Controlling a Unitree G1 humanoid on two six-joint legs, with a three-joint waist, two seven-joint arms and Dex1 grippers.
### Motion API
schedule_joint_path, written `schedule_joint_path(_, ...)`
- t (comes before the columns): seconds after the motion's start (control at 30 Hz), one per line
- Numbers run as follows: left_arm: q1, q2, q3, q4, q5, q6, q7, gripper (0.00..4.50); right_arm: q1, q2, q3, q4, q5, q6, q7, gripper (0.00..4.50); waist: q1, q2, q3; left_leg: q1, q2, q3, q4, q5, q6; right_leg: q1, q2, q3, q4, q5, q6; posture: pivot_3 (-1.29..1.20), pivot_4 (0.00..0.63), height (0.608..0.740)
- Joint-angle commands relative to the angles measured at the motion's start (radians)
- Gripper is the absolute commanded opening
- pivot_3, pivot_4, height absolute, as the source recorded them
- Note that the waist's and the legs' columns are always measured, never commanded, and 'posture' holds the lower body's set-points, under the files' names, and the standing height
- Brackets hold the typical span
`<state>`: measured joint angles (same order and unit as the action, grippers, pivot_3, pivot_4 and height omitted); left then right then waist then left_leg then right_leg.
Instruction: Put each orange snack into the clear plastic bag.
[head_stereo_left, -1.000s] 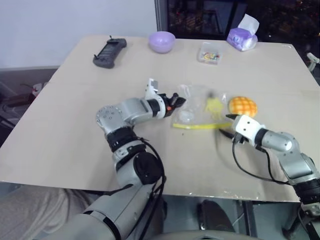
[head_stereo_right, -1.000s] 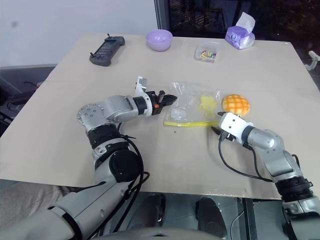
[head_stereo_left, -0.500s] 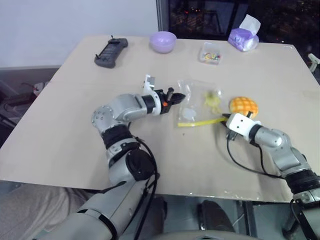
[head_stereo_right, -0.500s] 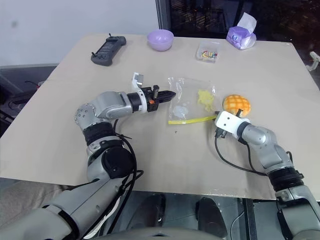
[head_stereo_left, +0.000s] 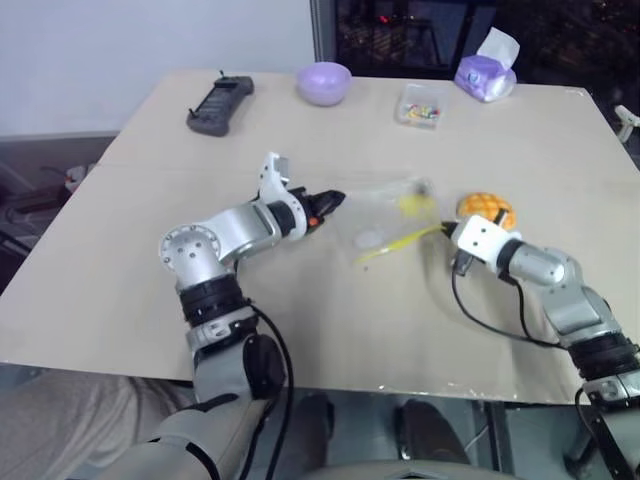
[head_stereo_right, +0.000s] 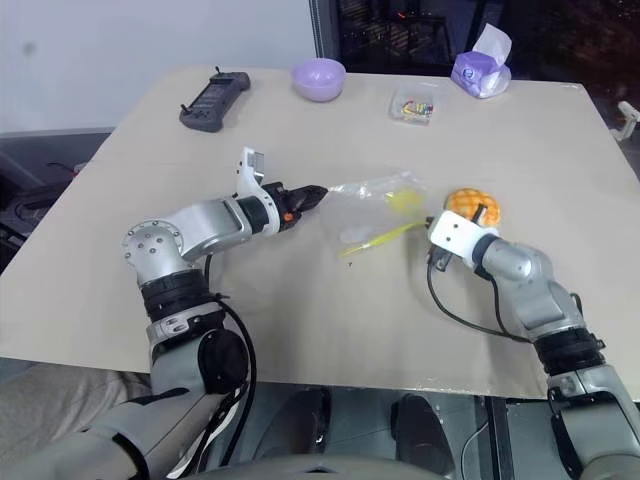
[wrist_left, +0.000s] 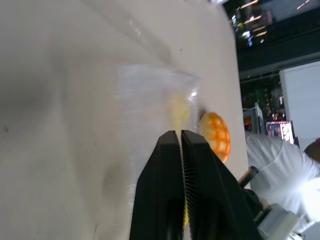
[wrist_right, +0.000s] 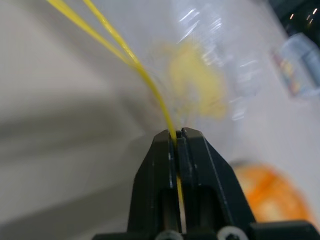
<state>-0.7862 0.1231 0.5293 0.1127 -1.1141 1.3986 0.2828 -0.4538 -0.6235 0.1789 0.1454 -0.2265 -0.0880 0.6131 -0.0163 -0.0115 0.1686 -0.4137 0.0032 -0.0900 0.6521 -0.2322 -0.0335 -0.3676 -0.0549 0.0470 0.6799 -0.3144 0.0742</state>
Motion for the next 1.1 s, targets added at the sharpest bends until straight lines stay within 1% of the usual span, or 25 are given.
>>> schedule_joint_path(0.03,0.040,0.180,-0.249,-0.128,0.200,-0.168,-0.226,2.37,-0.025,-0.006,-0.044,-0.101,0.051,0.082,0.040,0.00,-0.003,0.000,0.000,0.000,0.000,0.000,-0.001,0.000,0.000,-0.001,0.000,0.000,0.000,0.000,0.000,0.00,0.150,0.740)
schedule_joint_path(0.1,0.056,0.249,-0.314,-0.143,0.272,-0.272,-0.340,2.37,-0.034,-0.002,-0.043,-0.131,0.057,0.122,0.052,0.00,-0.004,0.000,0.000,-0.001,0.001,0.001,-0.003,0.000,0.000,-0.002,0.001,0.001,0.000,0.000,0.000,0.00,0.150,0.740)
schedule_joint_path(0.2,0.069,0.358,-0.414,-0.164,0.461,-0.537,-0.486,2.37,-0.046,0.021,-0.039,-0.170,0.054,0.216,0.049,0.00,-0.002,0.000,0.000,-0.001,0.001,0.001,-0.003,0.000,0.000,-0.003,0.001,0.001,0.000,0.000,0.000,0.00,0.150,0.740)
schedule_joint_path(0.27,0.067,0.380,-0.440,-0.162,0.535,-0.658,-0.538,2.37,-0.050,0.042,-0.042,-0.187,0.056,0.275,0.041,0.00,-0.001,0.000,0.000,-0.001,0.001,0.002,-0.003,0.000,0.000,-0.003,0.001,0.002,0.000,0.000,0.000,0.00,0.150,0.740)
schedule_joint_path(0.33,0.058,0.374,-0.460,-0.225,0.549,-0.732,-0.608,2.37,-0.067,0.057,-0.016,-0.197,0.038,0.311,0.045,0.00,0.001,0.000,0.000,-0.001,0.001,0.002,-0.003,0.000,0.000,-0.003,0.001,0.002,0.000,0.000,-0.001,0.00,0.150,0.740)
schedule_joint_path(0.37,0.061,0.384,-0.502,-0.269,0.585,-0.780,-0.648,2.37,-0.079,0.066,0.000,-0.194,0.025,0.324,0.046,0.00,0.005,0.000,0.000,-0.002,0.001,0.001,-0.003,0.000,0.000,-0.003,0.001,0.002,0.000,0.000,-0.001,0.00,0.150,0.740)
schedule_joint_path(0.43,0.107,0.447,-0.648,-0.375,0.712,-0.894,-0.765,2.37,-0.116,0.091,0.032,-0.169,0.003,0.348,0.044,0.00,0.001,0.000,0.000,-0.003,0.000,0.001,-0.003,0.000,0.000,-0.004,0.000,0.001,-0.001,0.000,0.000,0.00,0.150,0.740)
schedule_joint_path(0.53,0.180,0.511,-0.751,-0.430,0.796,-0.946,-0.865,2.37,-0.161,0.117,0.051,-0.124,-0.014,0.362,0.031,0.00,-0.006,0.001,0.000,-0.002,0.000,0.004,-0.005,0.000,0.000,-0.004,0.000,0.004,-0.001,0.000,0.000,0.00,0.150,0.740)
schedule_joint_path(0.6,0.221,0.538,-0.782,-0.436,0.838,-0.977,-0.906,2.37,-0.177,0.129,0.057,-0.098,-0.020,0.358,0.023,0.00,-0.013,0.002,0.000,-0.001,0.001,0.004,-0.006,0.000,0.000,-0.005,0.001,0.005,0.000,0.000,-0.001,0.00,0.150,0.740)
schedule_joint_path(0.77,0.291,0.581,-0.795,-0.447,0.928,-1.011,-0.945,2.37,-0.181,0.140,0.060,-0.048,-0.026,0.341,0.015,0.00,-0.022,0.002,0.001,-0.003,0.002,0.005,-0.005,0.000,0.001,-0.008,0.002,0.006,0.002,0.000,-0.001,0.00,0.150,0.740)
schedule_joint_path(0.93,0.324,0.568,-0.772,-0.472,0.949,-1.002,-0.956,2.37,-0.179,0.129,0.066,-0.017,-0.032,0.319,0.018,0.00,-0.024,0.002,0.001,-0.003,0.002,0.005,-0.005,-0.001,0.003,-0.009,0.002,0.006,0.002,0.000,-0.001,0.00,0.150,0.740)
schedule_joint_path(1.1,0.351,0.572,-0.801,-0.447,1.033,-1.041,-0.957,2.37,-0.195,0.141,0.066,-0.009,-0.026,0.318,0.021,0.00,-0.025,0.002,0.001,-0.003,0.002,0.005,-0.005,-0.002,0.004,-0.009,0.002,0.006,0.003,0.000,-0.001,0.00,0.150,0.740)
